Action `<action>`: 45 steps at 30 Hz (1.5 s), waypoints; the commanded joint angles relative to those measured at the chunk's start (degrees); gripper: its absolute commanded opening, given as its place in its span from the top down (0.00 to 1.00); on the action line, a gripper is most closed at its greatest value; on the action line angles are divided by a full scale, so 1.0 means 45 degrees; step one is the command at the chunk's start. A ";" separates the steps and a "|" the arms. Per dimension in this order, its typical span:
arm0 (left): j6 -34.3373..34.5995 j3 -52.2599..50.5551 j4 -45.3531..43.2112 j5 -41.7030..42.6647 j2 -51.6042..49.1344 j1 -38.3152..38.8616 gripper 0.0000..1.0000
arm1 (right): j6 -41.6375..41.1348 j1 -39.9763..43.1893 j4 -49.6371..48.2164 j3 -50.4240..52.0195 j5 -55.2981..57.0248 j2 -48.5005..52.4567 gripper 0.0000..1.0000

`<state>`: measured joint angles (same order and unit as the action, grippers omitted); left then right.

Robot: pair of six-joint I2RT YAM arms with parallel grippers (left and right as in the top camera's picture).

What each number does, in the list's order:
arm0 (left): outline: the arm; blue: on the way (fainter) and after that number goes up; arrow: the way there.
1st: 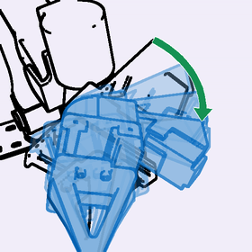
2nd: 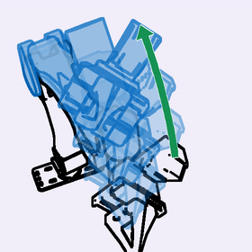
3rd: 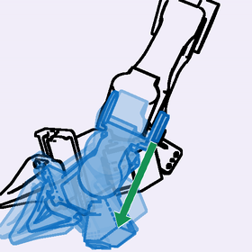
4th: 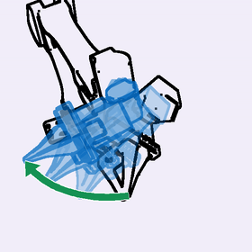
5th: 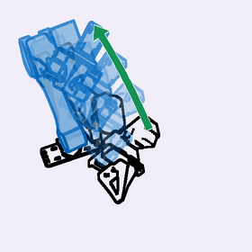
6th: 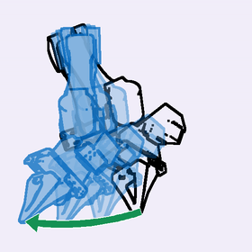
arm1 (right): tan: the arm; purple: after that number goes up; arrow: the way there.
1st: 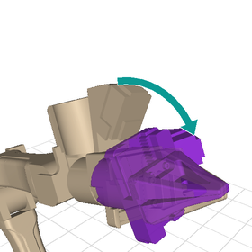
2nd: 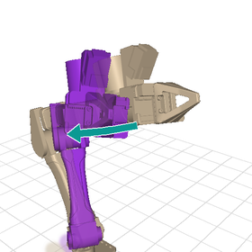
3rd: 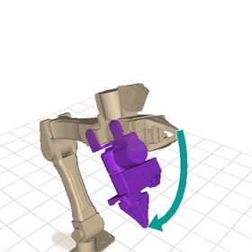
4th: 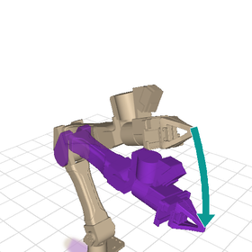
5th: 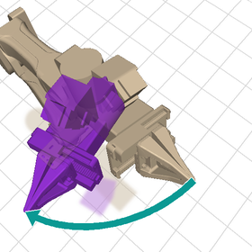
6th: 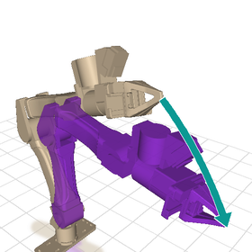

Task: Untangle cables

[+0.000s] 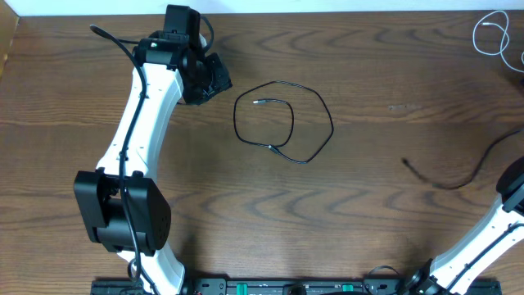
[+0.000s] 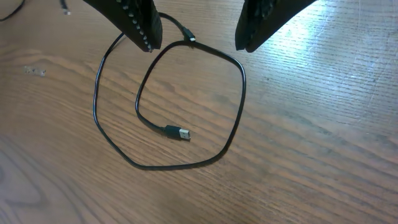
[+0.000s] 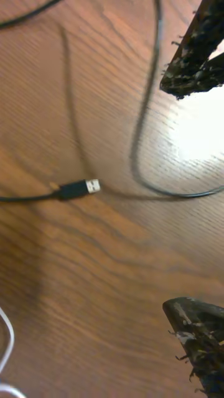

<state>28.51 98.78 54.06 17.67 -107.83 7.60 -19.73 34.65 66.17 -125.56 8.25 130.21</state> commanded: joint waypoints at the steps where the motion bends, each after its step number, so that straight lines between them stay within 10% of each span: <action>1: -0.0078 -0.0155 0.0063 -0.0170 -0.0117 -0.0024 0.57 | 0.1433 0.0024 -0.0107 -0.0087 -0.2093 -0.0690 0.01; 8: -0.0083 -0.0155 0.0063 -0.0170 -0.0117 -0.0024 0.57 | 0.4483 -0.0646 0.1778 -0.0087 -0.6698 -0.1987 0.01; 19: -0.0083 -0.0155 0.0039 -0.0170 -0.0117 -0.0024 0.56 | 0.4741 -0.3123 0.4527 0.0471 -0.5372 -0.5853 0.10; 30: -0.0743 -0.0155 -0.0034 -0.0170 -0.0117 -0.0024 0.56 | 0.0583 -0.3604 0.1005 1.1264 -0.2273 -1.1861 0.01; 40: -0.0748 -0.0155 0.0170 -0.0175 -0.0117 -0.0024 0.50 | 0.0112 -0.3648 -0.2992 1.7282 -0.4828 -1.2264 0.01; 45: -0.0743 -0.0160 0.0175 -0.0170 -0.0117 -0.0024 0.50 | -0.4454 -0.3628 -0.4872 1.8870 -0.4852 -1.2269 0.24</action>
<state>25.65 98.67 54.63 17.67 -107.92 7.60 -26.39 18.15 45.84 -42.22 -12.43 75.26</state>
